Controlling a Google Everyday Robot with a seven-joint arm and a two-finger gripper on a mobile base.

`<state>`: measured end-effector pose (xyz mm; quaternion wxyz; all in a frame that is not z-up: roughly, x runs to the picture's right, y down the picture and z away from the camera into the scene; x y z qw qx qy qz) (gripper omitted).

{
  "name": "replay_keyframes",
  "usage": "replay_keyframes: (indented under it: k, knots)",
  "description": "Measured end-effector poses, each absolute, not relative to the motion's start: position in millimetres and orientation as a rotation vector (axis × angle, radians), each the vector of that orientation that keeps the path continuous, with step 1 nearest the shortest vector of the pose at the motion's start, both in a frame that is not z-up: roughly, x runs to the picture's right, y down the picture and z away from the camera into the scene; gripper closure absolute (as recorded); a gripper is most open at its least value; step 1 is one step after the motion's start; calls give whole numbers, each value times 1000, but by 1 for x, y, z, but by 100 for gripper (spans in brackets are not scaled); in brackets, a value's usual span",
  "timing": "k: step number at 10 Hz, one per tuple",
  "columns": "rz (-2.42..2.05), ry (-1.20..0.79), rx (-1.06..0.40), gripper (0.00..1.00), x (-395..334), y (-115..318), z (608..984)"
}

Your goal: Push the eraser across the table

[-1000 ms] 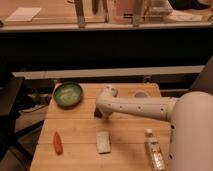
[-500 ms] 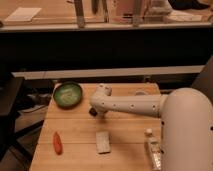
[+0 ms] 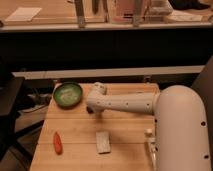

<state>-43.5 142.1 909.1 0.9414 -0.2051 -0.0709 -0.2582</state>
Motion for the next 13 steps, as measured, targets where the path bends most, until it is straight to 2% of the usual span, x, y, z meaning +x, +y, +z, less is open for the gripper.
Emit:
replay_keyframes:
  k: [13]
  knots:
    - [-597, -148, -409, 95, -65, 136, 921]
